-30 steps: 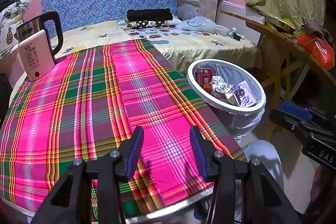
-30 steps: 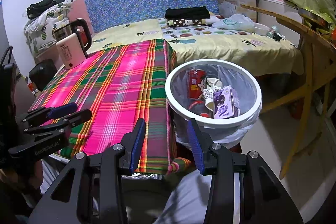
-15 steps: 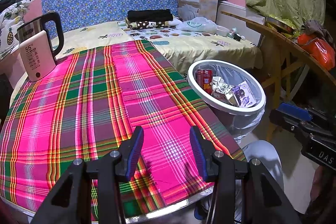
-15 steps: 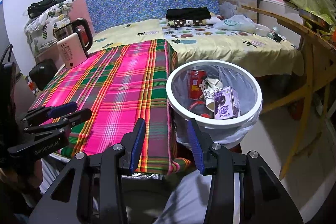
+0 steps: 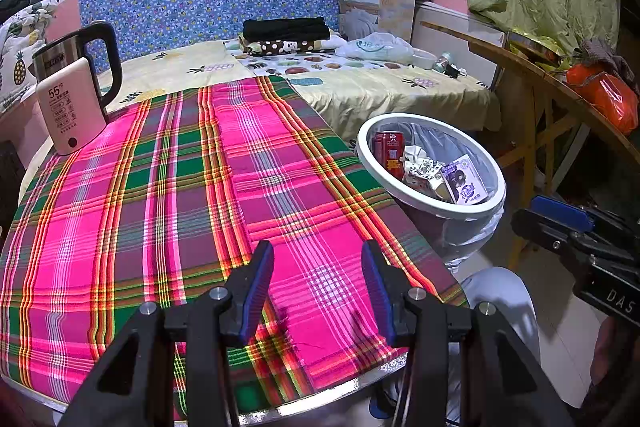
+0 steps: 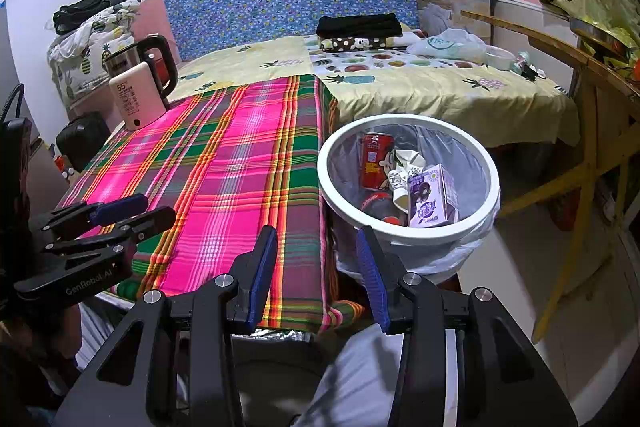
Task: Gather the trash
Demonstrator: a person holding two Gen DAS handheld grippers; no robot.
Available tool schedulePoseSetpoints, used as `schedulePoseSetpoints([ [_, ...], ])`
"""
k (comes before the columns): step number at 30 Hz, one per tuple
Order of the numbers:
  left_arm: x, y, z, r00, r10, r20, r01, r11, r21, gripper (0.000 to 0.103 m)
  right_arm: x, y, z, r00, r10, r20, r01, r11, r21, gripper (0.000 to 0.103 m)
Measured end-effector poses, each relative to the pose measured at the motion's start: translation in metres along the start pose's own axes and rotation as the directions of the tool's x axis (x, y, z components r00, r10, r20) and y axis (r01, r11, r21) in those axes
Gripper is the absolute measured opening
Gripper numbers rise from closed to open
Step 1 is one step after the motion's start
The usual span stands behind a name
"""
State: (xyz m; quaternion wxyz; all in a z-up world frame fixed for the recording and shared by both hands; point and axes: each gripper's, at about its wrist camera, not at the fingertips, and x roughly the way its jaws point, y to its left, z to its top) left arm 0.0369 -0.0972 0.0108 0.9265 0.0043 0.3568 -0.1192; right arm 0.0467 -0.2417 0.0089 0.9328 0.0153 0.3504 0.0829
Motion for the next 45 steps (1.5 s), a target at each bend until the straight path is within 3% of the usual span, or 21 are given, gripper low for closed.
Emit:
schedulePoseSetpoints([
  [45, 0.0007, 0.0031, -0.0037, 1.000, 0.005, -0.015, -0.005, 1.000, -0.006, 0.047, 0.0000, 0.0011, 0.0005, 1.000, -0.001, -0.001, 0.001, 1.000, -0.001, 0.043],
])
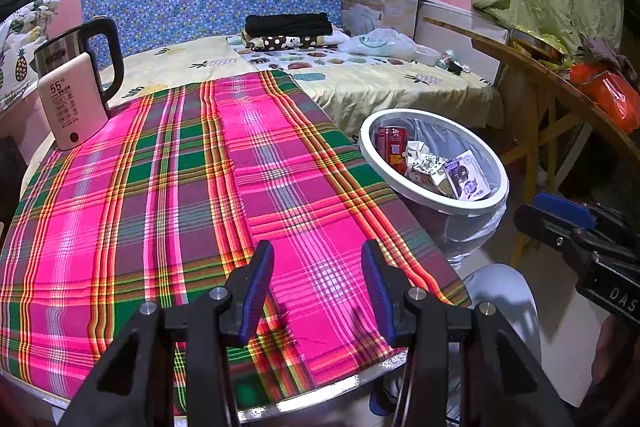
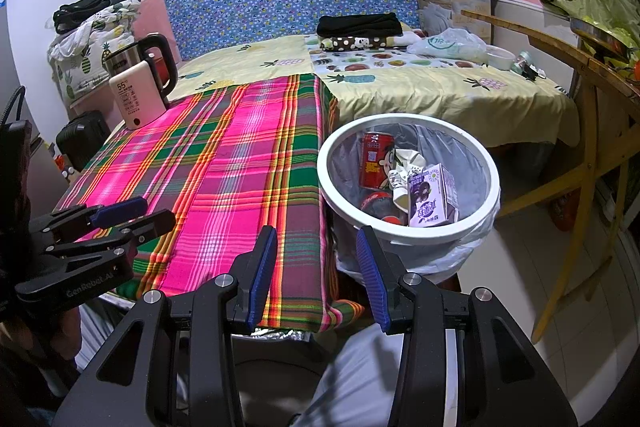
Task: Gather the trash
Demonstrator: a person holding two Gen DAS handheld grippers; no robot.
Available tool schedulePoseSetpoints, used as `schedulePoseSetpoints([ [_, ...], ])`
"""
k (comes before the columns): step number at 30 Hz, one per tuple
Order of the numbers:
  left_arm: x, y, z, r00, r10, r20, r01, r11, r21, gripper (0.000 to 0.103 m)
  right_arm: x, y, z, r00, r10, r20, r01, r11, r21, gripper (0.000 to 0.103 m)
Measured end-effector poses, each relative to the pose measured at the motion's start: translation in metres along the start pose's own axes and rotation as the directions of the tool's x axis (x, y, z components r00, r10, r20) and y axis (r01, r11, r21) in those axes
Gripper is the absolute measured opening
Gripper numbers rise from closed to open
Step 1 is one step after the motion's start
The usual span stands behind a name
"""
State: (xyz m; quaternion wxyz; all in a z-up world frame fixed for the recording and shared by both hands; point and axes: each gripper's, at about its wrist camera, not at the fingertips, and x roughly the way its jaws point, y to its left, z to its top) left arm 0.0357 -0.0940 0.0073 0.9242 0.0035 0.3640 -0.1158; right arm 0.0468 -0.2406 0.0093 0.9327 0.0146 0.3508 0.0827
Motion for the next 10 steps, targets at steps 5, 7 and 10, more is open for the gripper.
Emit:
schedulePoseSetpoints([
  [5, -0.0005, 0.0011, -0.0009, 1.000, 0.001, 0.000, -0.001, 1.000, 0.000, 0.047, -0.0004, 0.0002, 0.0000, 1.000, 0.000, -0.001, 0.000, 1.000, 0.000, 0.043],
  [7, -0.0002, 0.0002, -0.0003, 1.000, -0.001, -0.001, 0.001, 1.000, 0.000, 0.047, 0.0000, 0.0001, 0.0001, 1.000, 0.000, 0.000, 0.000, 1.000, 0.000, 0.043],
  [10, 0.0002, 0.0006, 0.0005, 1.000, 0.001, -0.001, -0.001, 1.000, 0.001, 0.047, -0.0001, 0.0001, 0.0001, 1.000, -0.001, 0.000, 0.001, 1.000, 0.000, 0.043],
])
